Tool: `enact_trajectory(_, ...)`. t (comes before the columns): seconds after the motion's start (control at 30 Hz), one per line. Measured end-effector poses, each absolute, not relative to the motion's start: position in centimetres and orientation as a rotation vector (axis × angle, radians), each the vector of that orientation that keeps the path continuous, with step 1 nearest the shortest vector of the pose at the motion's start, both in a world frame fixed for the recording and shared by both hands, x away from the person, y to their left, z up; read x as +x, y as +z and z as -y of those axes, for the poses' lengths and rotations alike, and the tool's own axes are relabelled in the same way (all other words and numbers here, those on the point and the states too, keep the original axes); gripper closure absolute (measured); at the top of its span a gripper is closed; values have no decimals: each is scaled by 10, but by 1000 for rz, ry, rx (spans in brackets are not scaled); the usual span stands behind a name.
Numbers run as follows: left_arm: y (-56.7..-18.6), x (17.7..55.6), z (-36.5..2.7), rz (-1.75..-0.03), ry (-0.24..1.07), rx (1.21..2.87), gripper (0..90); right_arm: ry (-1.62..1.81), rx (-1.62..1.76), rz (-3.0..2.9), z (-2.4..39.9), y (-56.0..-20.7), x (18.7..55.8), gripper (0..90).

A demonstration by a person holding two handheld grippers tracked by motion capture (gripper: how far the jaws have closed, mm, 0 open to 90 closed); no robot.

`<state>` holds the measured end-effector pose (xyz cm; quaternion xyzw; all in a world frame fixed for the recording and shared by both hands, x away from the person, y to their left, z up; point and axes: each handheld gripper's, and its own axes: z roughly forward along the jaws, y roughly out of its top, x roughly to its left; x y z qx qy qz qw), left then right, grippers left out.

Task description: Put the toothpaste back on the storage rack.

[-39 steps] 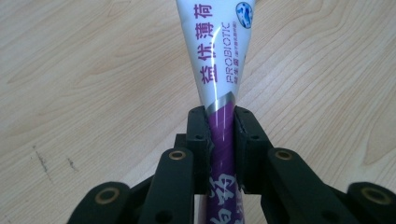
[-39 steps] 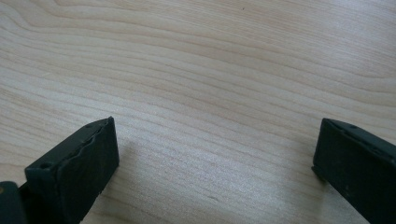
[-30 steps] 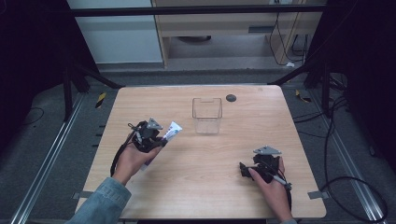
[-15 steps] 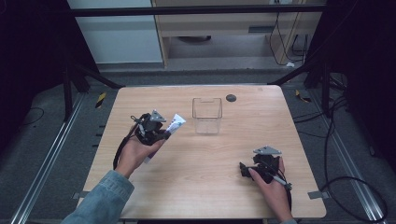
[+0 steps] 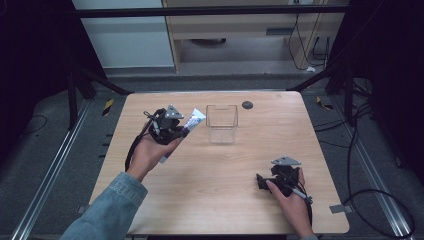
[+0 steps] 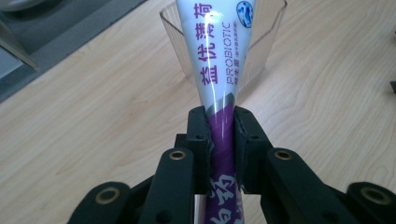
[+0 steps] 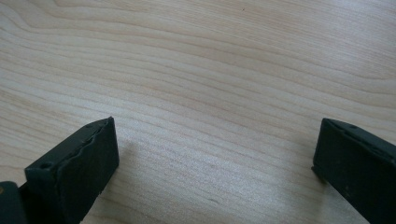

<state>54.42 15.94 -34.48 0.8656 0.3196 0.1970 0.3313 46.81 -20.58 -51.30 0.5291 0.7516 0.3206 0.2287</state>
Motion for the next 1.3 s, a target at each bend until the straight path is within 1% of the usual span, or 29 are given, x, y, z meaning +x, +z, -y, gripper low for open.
enact_trajectory(0.23, -327, 553, -151, -818, 531, 2245, 780, 883, 1457, -2069, 206, -513, 468, 3)
enact_trajectory(0.43, -314, 566, -133, -800, 563, 2240, 780, 883, 1457, -2068, 206, -513, 469, 3)
enact_trajectory(0.53, -312, 578, -123, -802, 556, 2242, 780, 885, 1458, -2067, 206, -513, 469, 3)
enact_trajectory(0.83, -300, 591, -109, -782, 561, 2227, 780, 885, 1459, -2067, 206, -513, 469, 3)
enact_trajectory(0.87, -297, 594, -107, -792, 544, 2209, 780, 884, 1458, -2068, 206, -513, 469, 3)
enact_trajectory(0.93, -294, 595, -105, -805, 493, 2171, 781, 884, 1458, -2067, 206, -513, 469, 3)
enact_trajectory(1.0, -289, 591, -98, -777, 533, 2181, 780, 884, 1458, -2068, 206, -513, 469, 3)
enact_trajectory(1.17, -283, 590, -89, -756, 545, 2174, 780, 881, 1457, -2069, 206, -513, 469, 3)
enact_trajectory(1.3, -280, 597, -84, -753, 550, 2179, 780, 879, 1457, -2069, 206, -513, 469, 3)
